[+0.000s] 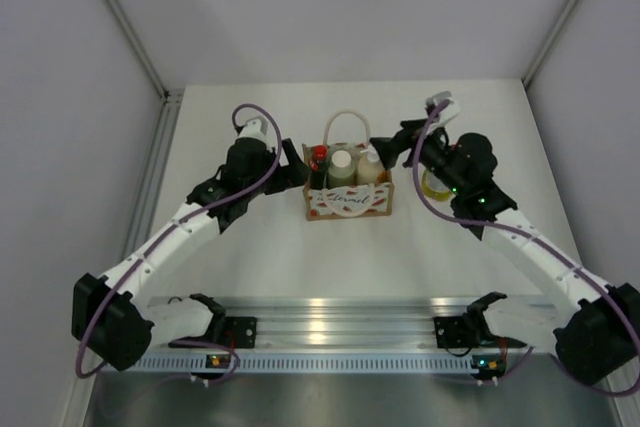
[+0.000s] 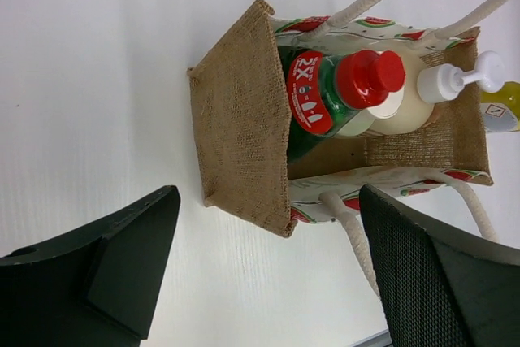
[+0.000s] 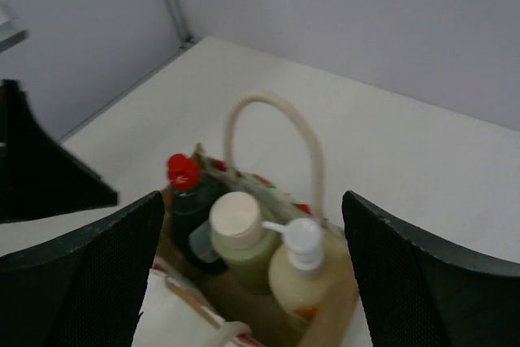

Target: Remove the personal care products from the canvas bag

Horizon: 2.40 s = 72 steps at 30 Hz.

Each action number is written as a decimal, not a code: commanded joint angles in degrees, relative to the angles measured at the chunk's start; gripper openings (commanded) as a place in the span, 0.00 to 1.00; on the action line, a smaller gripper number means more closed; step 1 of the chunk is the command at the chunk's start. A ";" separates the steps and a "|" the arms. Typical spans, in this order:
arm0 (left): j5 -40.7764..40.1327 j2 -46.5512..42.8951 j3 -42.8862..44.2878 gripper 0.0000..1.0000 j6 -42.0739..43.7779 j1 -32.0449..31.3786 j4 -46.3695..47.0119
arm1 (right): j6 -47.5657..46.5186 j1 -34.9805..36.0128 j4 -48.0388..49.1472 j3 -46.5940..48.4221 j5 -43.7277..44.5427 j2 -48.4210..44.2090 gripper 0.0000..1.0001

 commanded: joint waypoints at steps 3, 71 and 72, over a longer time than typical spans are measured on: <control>0.89 3.79 -1.17 0.92 -2.20 -0.08 2.79 | -5.25 16.27 1.90 6.23 -0.37 7.53 0.85; 4.23 4.67 -5.22 0.70 -4.49 -0.26 7.89 | -7.28 23.32 15.27 20.64 11.36 31.63 0.00; 4.14 4.67 -5.22 0.70 -4.49 -0.26 7.98 | -7.28 23.40 14.74 21.00 11.10 31.36 0.00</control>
